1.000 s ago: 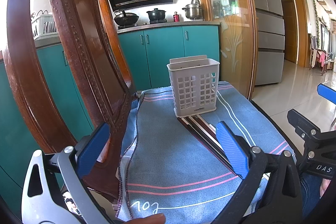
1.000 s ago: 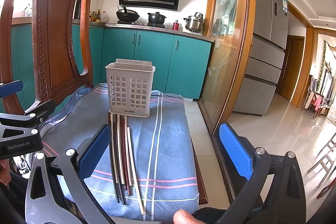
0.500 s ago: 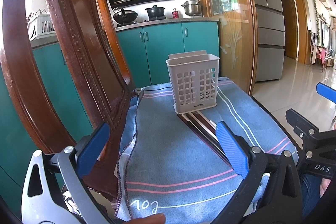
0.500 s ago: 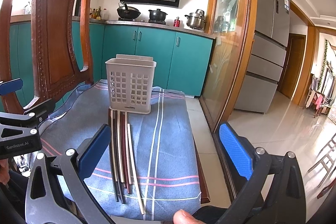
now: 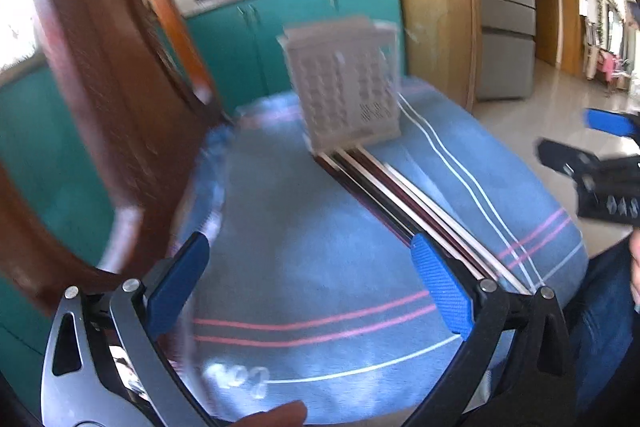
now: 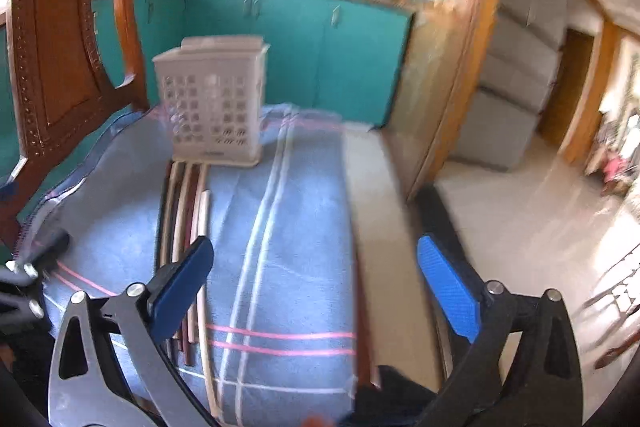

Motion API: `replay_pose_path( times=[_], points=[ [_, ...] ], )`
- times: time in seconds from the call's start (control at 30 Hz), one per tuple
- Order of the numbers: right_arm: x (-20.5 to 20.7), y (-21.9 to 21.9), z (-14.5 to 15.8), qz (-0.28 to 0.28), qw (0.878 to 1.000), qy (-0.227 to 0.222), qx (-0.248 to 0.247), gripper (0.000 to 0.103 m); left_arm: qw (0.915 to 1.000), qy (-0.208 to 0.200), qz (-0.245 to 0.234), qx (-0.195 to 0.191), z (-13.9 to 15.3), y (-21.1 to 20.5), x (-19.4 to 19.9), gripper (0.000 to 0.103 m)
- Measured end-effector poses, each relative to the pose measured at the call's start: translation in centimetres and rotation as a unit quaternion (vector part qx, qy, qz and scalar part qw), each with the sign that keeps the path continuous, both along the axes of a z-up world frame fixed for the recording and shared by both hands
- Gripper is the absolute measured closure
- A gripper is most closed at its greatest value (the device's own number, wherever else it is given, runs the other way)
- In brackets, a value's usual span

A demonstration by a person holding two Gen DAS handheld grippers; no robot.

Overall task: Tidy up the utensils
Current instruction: 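Move both tools down toward the chopsticks beside the white holder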

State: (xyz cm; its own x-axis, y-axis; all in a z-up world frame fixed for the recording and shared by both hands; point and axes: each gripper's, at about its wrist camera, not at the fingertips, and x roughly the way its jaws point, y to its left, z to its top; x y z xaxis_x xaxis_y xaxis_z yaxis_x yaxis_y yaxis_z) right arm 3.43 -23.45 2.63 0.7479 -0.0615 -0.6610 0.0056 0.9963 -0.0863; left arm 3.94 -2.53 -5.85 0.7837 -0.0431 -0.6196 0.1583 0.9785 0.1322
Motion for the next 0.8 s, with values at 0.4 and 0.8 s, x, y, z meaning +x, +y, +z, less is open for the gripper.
replay_pose_path(
  times=[0.4, 0.8],
  points=[
    [14.6, 3.9, -4.8, 0.126, 0.972, 0.170, 0.097, 0.048, 0.9895, 0.099, 0.002, -0.106, -3.1, 0.2, 6.5, 0.003],
    [14.4, 4.0, -8.4, 0.110, 0.971, 0.213, 0.026, 0.048, 0.9852, 0.145, -0.002, -0.091, -6.0, -1.8, 8.7, 0.003]
  ],
)
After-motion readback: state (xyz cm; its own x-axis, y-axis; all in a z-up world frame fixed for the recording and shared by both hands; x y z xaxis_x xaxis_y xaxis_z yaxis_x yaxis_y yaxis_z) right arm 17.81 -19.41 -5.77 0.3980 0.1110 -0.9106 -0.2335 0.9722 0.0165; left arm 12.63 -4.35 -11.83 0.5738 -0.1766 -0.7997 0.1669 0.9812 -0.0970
